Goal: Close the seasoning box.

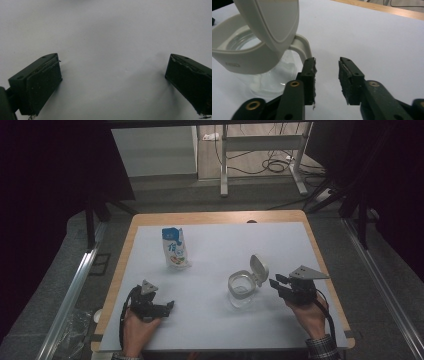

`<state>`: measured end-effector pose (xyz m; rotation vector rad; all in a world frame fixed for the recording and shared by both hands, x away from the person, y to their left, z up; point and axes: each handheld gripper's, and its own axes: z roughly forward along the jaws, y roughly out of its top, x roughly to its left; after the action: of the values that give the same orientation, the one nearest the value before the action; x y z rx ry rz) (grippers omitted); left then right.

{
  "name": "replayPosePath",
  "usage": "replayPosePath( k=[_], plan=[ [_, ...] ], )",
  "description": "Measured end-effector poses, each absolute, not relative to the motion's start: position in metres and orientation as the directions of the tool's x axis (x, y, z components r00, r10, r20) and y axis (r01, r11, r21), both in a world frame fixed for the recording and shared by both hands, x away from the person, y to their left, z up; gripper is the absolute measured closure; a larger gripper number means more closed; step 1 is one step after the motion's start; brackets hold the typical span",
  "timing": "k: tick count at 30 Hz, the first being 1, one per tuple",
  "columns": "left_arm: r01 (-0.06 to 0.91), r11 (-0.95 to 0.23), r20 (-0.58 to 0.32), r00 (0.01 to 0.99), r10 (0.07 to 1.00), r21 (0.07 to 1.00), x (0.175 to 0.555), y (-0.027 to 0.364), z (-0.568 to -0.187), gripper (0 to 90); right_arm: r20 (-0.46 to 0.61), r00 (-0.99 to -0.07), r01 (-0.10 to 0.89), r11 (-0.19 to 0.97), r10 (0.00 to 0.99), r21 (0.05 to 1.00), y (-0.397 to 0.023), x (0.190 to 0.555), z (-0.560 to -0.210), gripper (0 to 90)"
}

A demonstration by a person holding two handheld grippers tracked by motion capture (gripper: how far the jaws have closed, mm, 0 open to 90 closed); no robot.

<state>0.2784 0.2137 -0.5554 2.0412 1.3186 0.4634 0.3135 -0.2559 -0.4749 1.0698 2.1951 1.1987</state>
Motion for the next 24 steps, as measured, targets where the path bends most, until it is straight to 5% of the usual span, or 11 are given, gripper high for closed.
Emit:
replayPosePath(
  k=[15, 24],
  plan=[
    [0.673, -0.277, -0.059, 0.431, 0.901, 0.686, 0.279, 0.214, -0.555, 0.2, 0.042, -0.605, 0.468, 0.313, 0.795, 0.826, -0.272, 0.307, -0.499, 35.5],
    [0.669, -0.268, -0.065, 0.428, 0.902, 0.693, 0.278, 0.216, -0.554, 2.2, 0.022, -0.611, 0.512, 0.374, 0.791, 0.774, -0.273, 0.309, -0.51, 29.8]
  ],
)
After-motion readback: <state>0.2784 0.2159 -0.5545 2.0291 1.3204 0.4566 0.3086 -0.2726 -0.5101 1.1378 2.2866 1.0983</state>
